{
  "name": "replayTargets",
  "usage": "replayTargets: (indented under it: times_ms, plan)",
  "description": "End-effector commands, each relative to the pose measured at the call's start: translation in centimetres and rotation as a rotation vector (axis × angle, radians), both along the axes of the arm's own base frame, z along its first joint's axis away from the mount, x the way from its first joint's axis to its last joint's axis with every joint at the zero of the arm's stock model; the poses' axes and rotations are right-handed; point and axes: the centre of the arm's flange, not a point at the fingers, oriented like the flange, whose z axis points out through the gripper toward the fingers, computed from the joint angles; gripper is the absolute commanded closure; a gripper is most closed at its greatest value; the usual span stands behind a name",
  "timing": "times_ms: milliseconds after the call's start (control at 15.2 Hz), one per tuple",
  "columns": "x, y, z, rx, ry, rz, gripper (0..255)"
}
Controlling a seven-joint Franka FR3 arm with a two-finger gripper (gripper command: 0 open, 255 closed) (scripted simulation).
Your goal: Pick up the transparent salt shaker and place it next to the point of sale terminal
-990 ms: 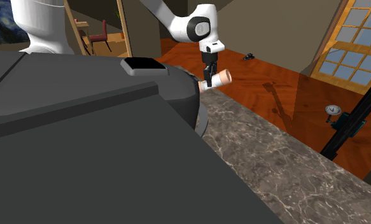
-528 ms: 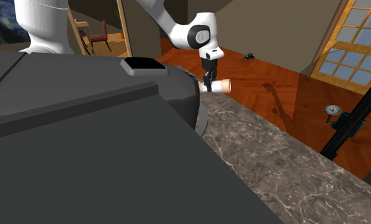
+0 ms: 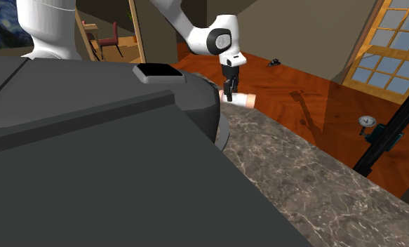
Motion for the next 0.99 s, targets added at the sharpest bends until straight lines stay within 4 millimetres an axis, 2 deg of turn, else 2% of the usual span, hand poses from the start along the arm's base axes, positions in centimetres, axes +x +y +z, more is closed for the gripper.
replayTargets:
  times_ms: [0,132,396,924]
  plan:
    - [0.0,0.0,0.0,0.000,0.001,0.000,0]
    - [-0.1,0.0,-0.1,0.000,0.001,0.000,0]
    - [-1.0,-0.1,4.8,0.000,0.001,0.000,0]
    - [-1.0,-0.1,4.8,0.000,0.001,0.000,0]
